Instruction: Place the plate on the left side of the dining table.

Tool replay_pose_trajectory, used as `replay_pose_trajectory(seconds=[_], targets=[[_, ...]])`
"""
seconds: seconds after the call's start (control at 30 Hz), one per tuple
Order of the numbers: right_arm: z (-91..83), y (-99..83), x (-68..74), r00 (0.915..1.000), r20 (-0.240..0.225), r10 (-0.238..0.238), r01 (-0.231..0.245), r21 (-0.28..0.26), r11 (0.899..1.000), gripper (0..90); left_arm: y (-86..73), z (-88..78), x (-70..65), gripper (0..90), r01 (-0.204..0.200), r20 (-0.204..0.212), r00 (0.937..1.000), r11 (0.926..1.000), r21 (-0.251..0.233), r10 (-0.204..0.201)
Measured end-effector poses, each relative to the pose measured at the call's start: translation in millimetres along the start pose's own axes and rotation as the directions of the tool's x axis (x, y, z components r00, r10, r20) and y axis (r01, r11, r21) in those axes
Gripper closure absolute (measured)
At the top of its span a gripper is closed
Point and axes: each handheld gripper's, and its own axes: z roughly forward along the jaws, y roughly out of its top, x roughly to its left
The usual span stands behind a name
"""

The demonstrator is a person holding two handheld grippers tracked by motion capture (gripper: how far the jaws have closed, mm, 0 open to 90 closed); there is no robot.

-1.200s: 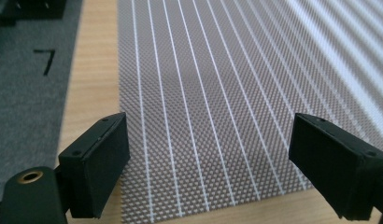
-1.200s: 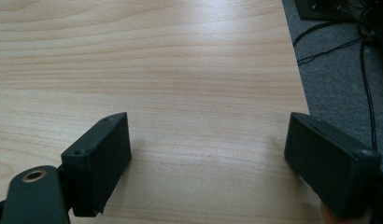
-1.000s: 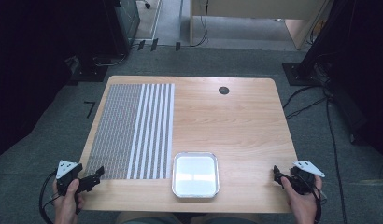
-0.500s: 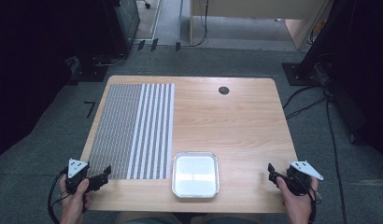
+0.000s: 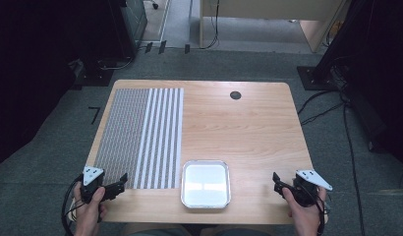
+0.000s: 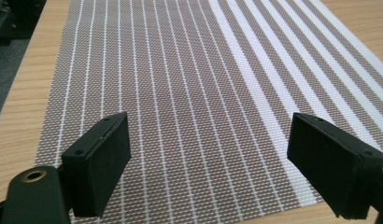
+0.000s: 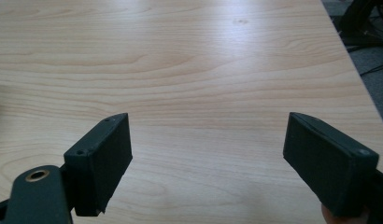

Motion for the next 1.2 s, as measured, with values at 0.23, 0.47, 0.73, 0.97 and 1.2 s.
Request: replay_pose_trajectory(seconds=[0.23,0.47,0.73,0.97,1.2], targets=[[-0.4,0.1,10.0,0.9997,-0.023,0.001,-0.001,-0.002,1.000,15.6,1.1,0.7,-8.3,13.6,0.000,0.010,0.9999,1.0000,-0.001,0.000],[-1.4,0.9,22.3,0.9985,-0.055,-0.008,0.007,-0.010,1.000,15.1,3.3,3.6,-23.8,13.6,-0.005,0.024,0.9997,1.0000,0.003,0.005],[-1.4,2.3,34.2,0.9972,-0.074,-0.014,0.012,-0.023,1.000,15.1,4.6,8.4,-38.2,13.5,-0.020,0.040,0.9990,0.9997,0.014,0.019],[-1.2,3.3,41.5,0.9968,-0.077,-0.020,0.018,-0.025,1.000,15.0,5.2,10.6,-47.1,13.6,-0.030,0.050,0.9983,0.9994,0.015,0.029],[-1.4,4.3,48.2,0.9960,-0.086,-0.024,0.022,-0.029,0.999,15.0,5.8,10.3,-54.3,13.5,-0.027,0.083,0.9961,0.9996,-0.001,0.028]])
